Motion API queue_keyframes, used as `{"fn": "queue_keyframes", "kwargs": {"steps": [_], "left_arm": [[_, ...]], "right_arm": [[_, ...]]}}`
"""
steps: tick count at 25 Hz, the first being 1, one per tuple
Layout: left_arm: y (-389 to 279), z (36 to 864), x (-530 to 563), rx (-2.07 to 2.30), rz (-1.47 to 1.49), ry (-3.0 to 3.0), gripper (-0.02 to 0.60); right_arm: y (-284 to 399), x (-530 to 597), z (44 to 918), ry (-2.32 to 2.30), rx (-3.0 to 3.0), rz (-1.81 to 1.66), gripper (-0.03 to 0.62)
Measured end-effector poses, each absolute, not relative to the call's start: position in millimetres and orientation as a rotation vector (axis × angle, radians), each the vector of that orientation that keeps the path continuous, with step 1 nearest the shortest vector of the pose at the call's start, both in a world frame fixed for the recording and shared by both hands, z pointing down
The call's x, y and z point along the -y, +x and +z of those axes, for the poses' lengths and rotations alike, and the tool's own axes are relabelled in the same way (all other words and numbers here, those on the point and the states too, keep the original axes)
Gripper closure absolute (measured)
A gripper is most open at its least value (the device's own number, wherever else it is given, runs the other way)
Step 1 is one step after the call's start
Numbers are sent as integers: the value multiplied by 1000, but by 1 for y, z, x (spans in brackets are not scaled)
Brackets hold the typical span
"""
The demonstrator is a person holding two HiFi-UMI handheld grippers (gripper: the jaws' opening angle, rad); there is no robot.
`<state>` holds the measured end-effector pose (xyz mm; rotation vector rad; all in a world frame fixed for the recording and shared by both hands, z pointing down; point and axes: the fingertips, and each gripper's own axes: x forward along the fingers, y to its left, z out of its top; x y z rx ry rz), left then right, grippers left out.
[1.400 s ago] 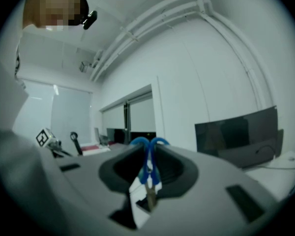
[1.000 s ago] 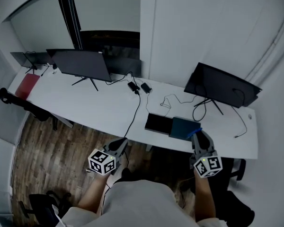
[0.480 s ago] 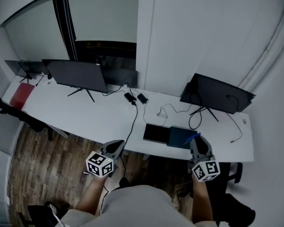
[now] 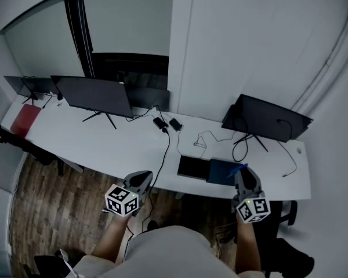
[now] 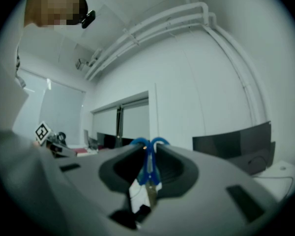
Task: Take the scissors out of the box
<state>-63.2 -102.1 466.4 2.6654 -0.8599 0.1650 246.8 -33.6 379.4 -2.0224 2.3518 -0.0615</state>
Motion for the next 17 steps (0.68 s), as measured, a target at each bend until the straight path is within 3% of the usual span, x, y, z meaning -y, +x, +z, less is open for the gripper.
{"fn": "queue_keyframes", "kwargs": {"steps": [17], "left_arm": [[-68, 464, 114, 853, 153, 2675, 551]], "right_arm": [[244, 39, 378, -2043, -2338, -59, 500]]}}
